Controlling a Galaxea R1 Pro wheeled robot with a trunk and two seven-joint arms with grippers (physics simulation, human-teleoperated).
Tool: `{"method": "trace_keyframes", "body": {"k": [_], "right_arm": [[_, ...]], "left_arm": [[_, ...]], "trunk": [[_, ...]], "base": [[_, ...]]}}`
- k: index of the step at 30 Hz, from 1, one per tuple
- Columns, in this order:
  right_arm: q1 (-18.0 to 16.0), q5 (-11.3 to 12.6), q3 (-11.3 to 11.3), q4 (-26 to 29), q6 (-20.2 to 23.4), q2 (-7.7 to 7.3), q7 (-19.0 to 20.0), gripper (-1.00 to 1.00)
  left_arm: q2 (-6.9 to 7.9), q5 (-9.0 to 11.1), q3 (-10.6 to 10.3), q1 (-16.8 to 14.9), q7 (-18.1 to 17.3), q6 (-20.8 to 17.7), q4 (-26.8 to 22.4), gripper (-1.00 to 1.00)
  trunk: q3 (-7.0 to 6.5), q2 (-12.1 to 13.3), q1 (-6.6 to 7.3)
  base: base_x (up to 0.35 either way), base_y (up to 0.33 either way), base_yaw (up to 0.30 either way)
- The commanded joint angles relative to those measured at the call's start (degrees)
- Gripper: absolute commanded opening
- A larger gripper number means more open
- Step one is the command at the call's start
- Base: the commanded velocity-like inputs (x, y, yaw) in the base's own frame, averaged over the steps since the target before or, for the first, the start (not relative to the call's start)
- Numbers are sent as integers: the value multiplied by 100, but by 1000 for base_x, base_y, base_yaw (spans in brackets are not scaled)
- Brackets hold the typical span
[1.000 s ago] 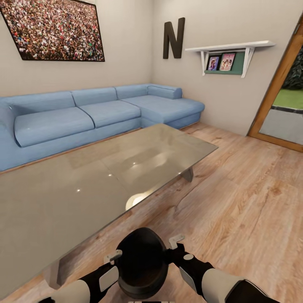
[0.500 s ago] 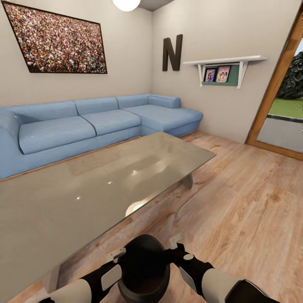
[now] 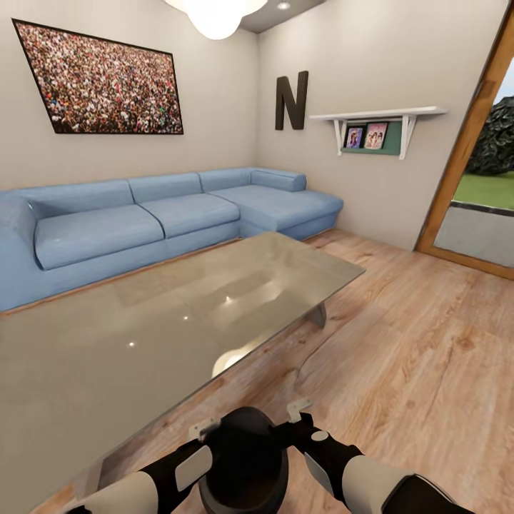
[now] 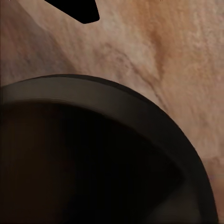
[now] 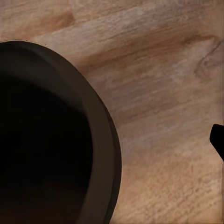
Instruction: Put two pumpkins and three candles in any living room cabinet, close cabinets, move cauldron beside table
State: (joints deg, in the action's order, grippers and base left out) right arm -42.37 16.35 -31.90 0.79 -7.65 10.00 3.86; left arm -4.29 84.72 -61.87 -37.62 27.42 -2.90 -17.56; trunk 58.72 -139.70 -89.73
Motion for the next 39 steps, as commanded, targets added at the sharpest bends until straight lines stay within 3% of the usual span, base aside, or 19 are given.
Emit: {"method": "trace_keyframes", "body": {"k": [1, 9, 24, 29, 39], "right_arm": [[0, 0, 0, 0, 0, 0, 0, 100], [0, 0, 0, 3, -6, 0, 0, 100], [144, -106, -18, -440, 263, -443, -54, 100], [151, -105, -17, -440, 264, -446, -53, 100], [158, -98, -18, -440, 264, -454, -37, 100]], "left_arm": [[1, 1, 0, 0, 0, 0, -1, 100], [-2, 1, 0, 0, 0, 0, -2, 100], [480, -23, 125, 489, -26, 70, 284, 100], [484, -25, 123, 650, -26, 70, 288, 100], [490, -26, 123, 651, -26, 67, 283, 100]], "trunk": [[-18, 42, 22], [-162, 362, 198], [-162, 361, 198], [-162, 361, 198], [-169, 361, 198]], "base": [[0, 0, 0], [0, 0, 0], [0, 0, 0], [0, 0, 0], [0, 0, -77]]}}
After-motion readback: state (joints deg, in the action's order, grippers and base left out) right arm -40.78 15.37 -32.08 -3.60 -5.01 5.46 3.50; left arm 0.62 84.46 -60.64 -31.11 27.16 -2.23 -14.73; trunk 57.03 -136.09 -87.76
